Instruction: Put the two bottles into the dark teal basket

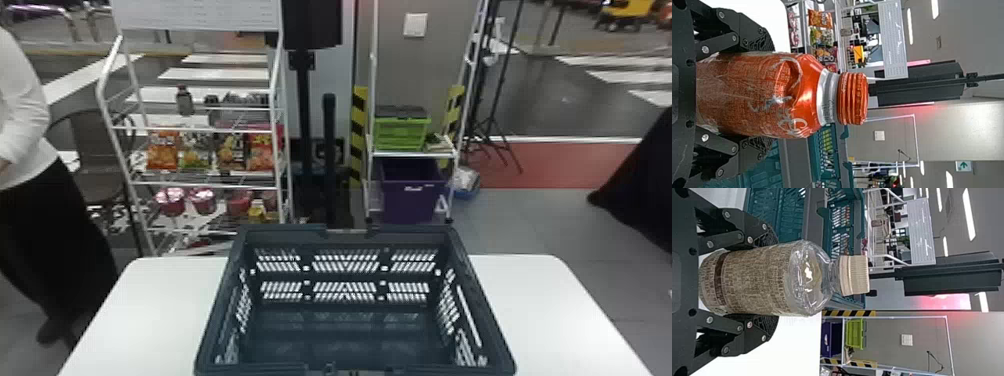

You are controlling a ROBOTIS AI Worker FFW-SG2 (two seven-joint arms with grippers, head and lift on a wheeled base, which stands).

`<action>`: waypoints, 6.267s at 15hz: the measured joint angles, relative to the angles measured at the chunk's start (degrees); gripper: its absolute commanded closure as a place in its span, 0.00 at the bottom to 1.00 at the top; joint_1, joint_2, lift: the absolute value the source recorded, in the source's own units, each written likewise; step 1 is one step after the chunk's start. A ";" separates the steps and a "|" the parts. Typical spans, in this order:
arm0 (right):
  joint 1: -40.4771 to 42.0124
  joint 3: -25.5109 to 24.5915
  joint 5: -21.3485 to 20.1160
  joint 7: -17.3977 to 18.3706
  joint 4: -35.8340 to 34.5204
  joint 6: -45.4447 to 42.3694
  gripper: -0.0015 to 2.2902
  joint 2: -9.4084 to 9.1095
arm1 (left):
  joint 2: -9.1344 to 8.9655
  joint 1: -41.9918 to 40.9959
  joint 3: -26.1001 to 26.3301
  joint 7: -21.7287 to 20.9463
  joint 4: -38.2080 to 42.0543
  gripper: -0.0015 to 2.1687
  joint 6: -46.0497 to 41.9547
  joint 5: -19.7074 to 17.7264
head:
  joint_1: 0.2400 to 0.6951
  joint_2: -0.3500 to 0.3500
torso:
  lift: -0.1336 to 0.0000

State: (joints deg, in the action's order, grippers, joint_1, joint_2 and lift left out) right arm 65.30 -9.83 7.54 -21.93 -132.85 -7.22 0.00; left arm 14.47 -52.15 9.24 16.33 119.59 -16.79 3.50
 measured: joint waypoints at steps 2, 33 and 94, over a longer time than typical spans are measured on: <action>0.00 0.09 -0.03 0.01 -0.10 -0.01 0.97 0.00 | 0.17 -0.11 -0.05 0.04 0.21 0.88 -0.24 -0.07 | 0.57 0.50 | 1.00; -36.89 13.67 -0.03 25.93 -15.83 58.87 0.97 1.29 | 3.24 -1.64 0.23 0.02 -2.25 0.88 -4.80 -2.13 | 0.57 0.50 | 1.00; -9.10 14.53 1.45 22.25 5.89 -8.18 0.01 6.64 | 4.26 4.50 -4.66 -0.49 2.20 0.88 7.63 -8.84 | 0.57 0.50 | 1.00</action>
State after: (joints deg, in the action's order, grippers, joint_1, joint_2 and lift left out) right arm 56.20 4.70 8.99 0.31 -126.96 -15.41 6.64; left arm 18.73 -47.66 4.58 15.84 121.79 -9.16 -5.33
